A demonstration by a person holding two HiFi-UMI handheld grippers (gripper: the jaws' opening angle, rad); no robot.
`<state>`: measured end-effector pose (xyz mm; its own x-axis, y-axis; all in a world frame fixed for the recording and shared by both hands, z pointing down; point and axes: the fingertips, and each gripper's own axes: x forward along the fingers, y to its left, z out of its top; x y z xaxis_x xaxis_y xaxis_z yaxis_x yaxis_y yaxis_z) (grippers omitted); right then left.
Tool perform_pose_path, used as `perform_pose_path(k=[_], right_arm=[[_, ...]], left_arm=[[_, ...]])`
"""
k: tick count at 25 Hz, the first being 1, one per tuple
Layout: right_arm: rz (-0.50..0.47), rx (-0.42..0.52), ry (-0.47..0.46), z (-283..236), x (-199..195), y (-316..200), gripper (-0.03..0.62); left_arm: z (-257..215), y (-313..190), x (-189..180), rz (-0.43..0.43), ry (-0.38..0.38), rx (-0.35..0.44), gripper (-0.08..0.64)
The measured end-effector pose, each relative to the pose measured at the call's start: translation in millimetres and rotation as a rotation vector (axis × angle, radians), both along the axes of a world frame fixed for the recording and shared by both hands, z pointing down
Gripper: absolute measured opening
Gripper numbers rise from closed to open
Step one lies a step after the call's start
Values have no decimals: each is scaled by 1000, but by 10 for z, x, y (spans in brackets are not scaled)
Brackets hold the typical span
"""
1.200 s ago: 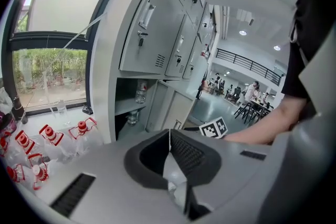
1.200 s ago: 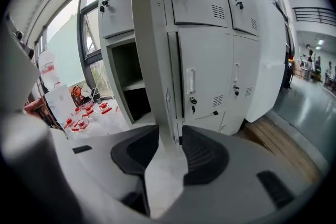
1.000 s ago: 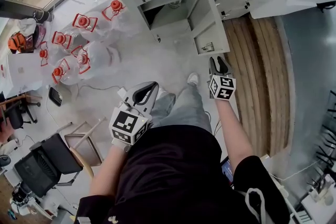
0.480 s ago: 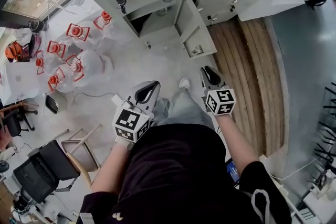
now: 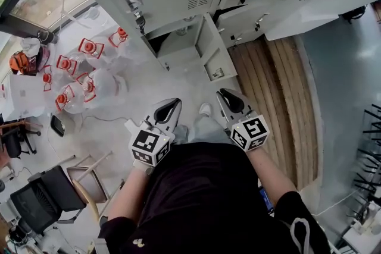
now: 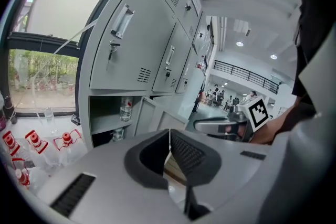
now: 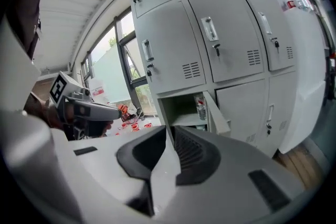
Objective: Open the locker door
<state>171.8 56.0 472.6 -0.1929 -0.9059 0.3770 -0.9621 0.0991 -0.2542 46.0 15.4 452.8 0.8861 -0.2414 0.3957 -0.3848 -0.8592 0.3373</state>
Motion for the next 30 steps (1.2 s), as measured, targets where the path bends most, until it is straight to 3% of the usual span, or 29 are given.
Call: perform_pose_path(k=[14, 30], right_arm=[[-68, 149, 52, -918, -163, -224, 63], [-167, 174, 106, -960, -535, -297, 63]], left_arm=[[-584, -136, 76, -15, 98, 72, 23], [-779, -211, 46, -24, 135, 135, 23]])
